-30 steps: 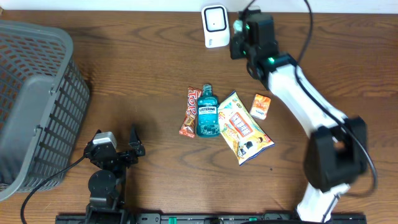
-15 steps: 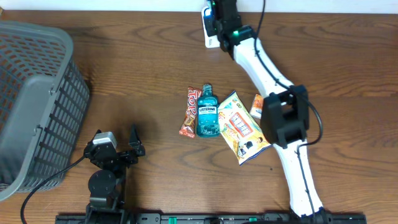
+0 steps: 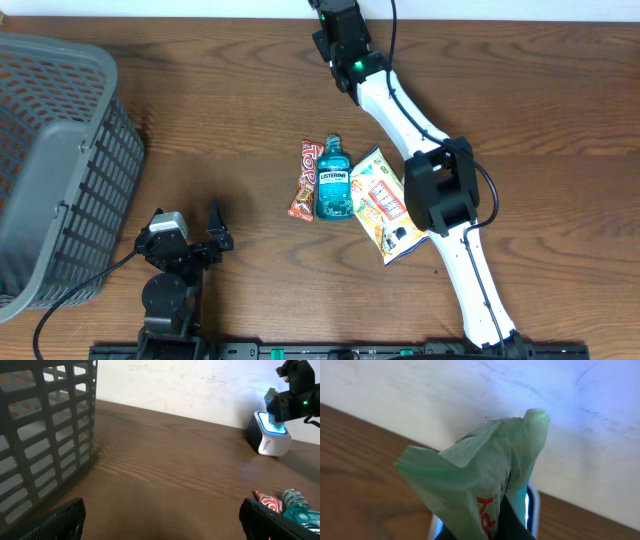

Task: Scan the item barcode
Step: 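Carry the mint-green packet to the white scanner and hold it there, then move the packet to the right table edge and release it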

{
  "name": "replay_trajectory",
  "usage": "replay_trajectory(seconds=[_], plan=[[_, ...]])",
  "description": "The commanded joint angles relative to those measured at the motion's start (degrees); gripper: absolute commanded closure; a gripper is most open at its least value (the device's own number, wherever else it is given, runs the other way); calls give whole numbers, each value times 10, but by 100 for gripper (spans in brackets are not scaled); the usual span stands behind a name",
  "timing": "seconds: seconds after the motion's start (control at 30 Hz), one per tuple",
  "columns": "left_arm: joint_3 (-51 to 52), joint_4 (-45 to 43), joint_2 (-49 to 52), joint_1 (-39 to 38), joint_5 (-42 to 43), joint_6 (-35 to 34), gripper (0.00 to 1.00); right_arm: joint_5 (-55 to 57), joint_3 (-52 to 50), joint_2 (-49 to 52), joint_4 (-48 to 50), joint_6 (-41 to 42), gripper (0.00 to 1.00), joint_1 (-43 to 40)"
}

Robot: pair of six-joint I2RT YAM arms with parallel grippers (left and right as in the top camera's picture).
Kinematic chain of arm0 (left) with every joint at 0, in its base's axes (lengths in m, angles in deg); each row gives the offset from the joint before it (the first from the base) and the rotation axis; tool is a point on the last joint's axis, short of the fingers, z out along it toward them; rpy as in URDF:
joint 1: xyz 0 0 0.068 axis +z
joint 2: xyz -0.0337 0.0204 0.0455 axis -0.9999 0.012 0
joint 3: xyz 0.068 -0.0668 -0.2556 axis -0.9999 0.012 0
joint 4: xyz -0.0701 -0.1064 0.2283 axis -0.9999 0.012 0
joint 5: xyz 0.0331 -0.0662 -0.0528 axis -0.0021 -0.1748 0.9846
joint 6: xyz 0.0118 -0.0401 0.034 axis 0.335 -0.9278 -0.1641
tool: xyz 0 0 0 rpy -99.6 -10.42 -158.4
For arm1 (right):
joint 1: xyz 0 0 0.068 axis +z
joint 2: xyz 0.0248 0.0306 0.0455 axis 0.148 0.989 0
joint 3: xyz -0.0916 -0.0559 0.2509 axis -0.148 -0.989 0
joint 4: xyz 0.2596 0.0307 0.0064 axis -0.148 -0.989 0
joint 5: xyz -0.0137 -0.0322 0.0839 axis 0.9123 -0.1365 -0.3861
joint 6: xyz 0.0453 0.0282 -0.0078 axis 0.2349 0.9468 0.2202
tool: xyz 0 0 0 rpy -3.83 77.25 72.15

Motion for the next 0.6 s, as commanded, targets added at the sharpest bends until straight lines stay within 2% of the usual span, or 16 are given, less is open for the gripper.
replay_trajectory(seconds=[0.0, 0.23, 0.57], plan=[[11, 21, 1, 2, -11, -5, 2, 57, 17, 5, 1, -44, 99, -6], [11, 21, 1, 3, -11, -5, 2, 232, 17, -35, -73, -68, 99, -46], [11, 21, 1, 2, -11, -5, 2, 243, 17, -96, -312, 3, 99, -231]])
